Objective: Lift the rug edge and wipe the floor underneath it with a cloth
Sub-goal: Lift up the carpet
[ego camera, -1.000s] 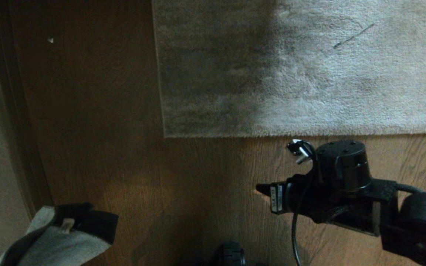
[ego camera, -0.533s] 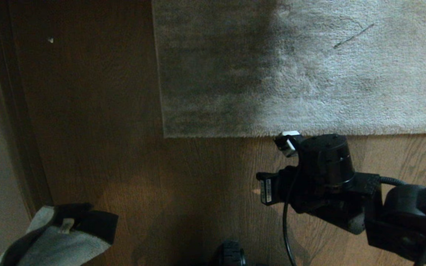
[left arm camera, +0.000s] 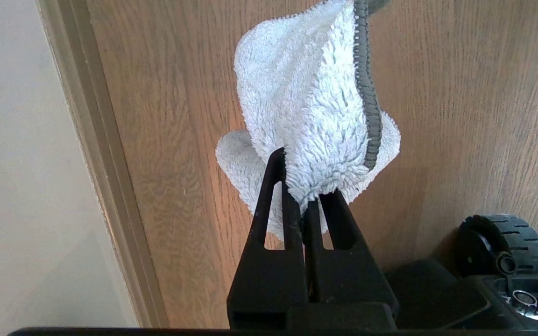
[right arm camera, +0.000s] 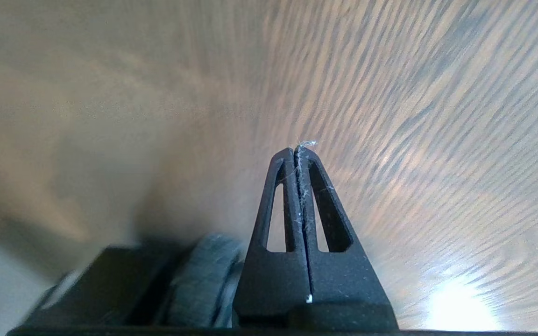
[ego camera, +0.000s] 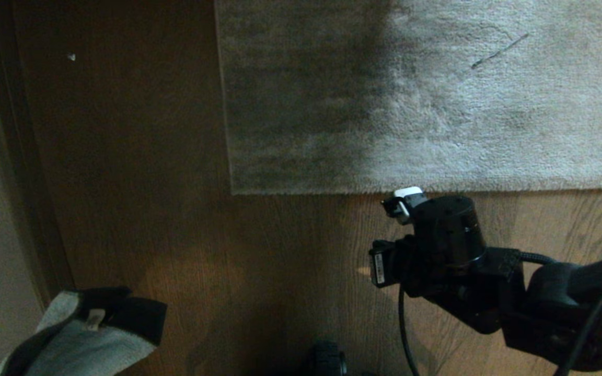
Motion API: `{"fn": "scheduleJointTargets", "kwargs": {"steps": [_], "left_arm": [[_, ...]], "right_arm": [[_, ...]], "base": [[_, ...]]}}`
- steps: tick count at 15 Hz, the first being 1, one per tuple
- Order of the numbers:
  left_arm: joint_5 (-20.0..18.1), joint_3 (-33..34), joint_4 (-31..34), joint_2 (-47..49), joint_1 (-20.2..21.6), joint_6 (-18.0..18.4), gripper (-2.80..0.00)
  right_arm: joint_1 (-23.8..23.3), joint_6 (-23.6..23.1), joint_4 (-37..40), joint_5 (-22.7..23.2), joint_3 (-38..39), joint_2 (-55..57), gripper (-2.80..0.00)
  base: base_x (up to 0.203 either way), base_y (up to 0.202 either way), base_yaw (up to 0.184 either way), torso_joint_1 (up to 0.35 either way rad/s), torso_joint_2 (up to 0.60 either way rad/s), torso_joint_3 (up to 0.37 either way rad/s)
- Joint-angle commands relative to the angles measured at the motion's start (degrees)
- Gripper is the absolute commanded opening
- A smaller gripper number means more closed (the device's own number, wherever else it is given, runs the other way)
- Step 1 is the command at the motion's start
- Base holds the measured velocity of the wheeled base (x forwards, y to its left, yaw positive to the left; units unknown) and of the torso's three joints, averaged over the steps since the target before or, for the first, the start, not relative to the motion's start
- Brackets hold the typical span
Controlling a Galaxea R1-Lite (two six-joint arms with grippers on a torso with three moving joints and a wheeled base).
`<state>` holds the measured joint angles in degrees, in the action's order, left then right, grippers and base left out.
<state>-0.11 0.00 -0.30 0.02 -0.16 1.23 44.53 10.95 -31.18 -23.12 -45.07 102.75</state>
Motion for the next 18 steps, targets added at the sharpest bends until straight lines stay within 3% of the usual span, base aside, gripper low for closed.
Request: {"fn": "scheduleJointTargets", "kwargs": {"steps": [1,3,5,7,13,16,17,18], "left_arm": [[0.0,0.0,0.0,0.0,0.0,0.0,-2.80],[0.0,0.0,0.0,0.0,0.0,0.0,-2.80],[0.0,0.0,0.0,0.0,0.0,0.0,-2.80],[0.0,0.0,0.0,0.0,0.0,0.0,-2.80],[0.0,0.0,0.0,0.0,0.0,0.0,-2.80],[0.0,0.0,0.0,0.0,0.1,0.0,-2.80],[0.0,0.0,0.0,0.0,0.0,0.0,-2.80],[0.0,0.0,0.0,0.0,0.0,0.0,-2.80]], "right_arm": [[0.0,-2.1,-0.6,-1.3,-1.5,2.2,-2.80],[0.1,-3.3,-5.8,-1.3,-2.2,3.9,-2.80],[0.6,-1.2,-13.0,-1.1,-3.4,6.8,-2.80],[1.5,5.1,-16.5,-1.1,-3.5,8.0,-2.80],[2.0,25.3,-17.5,-0.9,-2.6,7.8,-2.80],[2.1,32.4,-17.5,-1.3,-0.5,6.8,-2.80],[2.1,34.5,-17.4,-1.5,0.0,6.4,0.00],[2.1,36.1,-17.4,-2.1,0.6,6.0,0.00]], "base": [[0.000,0.000,0.000,0.000,0.00,0.000],[0.000,0.000,0.000,0.000,0.00,0.000],[0.000,0.000,0.000,0.000,0.00,0.000],[0.000,0.000,0.000,0.000,0.00,0.000],[0.000,0.000,0.000,0.000,0.00,0.000],[0.000,0.000,0.000,0.000,0.00,0.000],[0.000,0.000,0.000,0.000,0.00,0.000],[0.000,0.000,0.000,0.000,0.00,0.000]]}}
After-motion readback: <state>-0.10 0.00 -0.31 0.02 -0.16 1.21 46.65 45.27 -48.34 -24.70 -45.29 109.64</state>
